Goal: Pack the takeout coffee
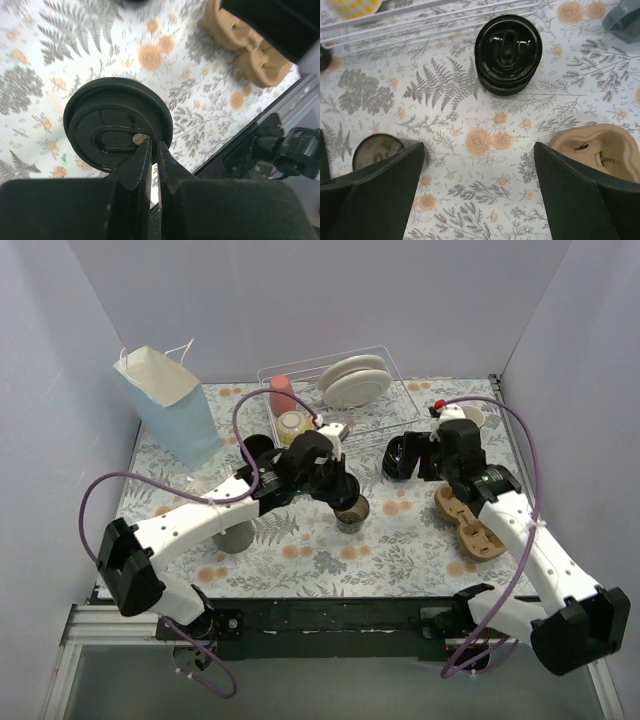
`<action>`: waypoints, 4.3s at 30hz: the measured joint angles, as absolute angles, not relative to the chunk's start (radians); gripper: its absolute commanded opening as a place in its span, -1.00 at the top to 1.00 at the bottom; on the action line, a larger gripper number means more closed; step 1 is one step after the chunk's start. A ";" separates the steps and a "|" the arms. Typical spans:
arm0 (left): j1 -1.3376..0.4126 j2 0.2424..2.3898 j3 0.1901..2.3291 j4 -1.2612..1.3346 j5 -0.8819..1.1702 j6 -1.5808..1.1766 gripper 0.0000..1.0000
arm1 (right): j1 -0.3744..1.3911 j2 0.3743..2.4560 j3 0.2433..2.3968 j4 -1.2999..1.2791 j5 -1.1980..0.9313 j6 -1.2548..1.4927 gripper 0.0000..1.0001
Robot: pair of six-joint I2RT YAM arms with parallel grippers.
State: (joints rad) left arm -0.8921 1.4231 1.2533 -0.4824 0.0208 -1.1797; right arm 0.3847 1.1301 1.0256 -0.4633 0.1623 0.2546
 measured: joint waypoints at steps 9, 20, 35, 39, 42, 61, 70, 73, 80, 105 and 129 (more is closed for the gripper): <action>-0.952 1.578 1.315 -0.613 -0.037 -1.277 1.00 | 0.387 0.900 0.887 -0.466 0.064 0.267 -0.96; -0.952 1.697 1.448 -0.690 -0.071 -1.296 1.00 | 0.387 0.875 0.884 -0.465 0.032 0.266 -0.96; -0.982 1.793 1.650 -0.844 -0.135 -1.298 1.00 | 0.387 0.857 0.834 -0.450 0.026 0.266 -0.95; -0.994 1.831 1.687 -0.881 -0.146 -1.298 1.00 | 0.387 0.848 0.833 -0.449 0.033 0.265 -0.95; -0.999 1.858 1.711 -0.913 -0.148 -1.298 1.00 | 0.387 0.831 0.833 -0.449 0.046 0.263 -0.95; -1.011 1.913 1.769 -0.947 -0.151 -1.294 0.68 | 0.387 0.818 0.820 -0.453 0.068 0.258 -0.95; -1.012 1.930 1.769 -0.946 -0.151 -1.289 0.19 | 0.387 0.817 0.820 -0.454 0.064 0.259 -0.95; -1.012 1.930 1.774 -0.945 -0.151 -1.283 0.04 | 0.387 0.813 0.819 -0.451 0.031 0.269 -0.94; -1.009 1.890 1.767 -0.898 -0.187 -1.275 -0.36 | 0.387 0.814 0.789 -0.393 -0.112 0.343 -0.91; -0.698 1.399 1.184 -0.537 0.084 -1.190 -0.64 | 0.485 1.175 0.676 -0.133 -0.280 0.472 -0.65; -0.696 1.497 1.029 -0.313 0.190 -1.193 -0.42 | 0.486 1.262 0.717 -0.081 -0.355 0.361 -0.52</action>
State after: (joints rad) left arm -0.6964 1.4975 1.0290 -0.3130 0.1898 -1.1927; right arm 0.4858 1.2621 0.7174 -0.0807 -0.3546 0.3607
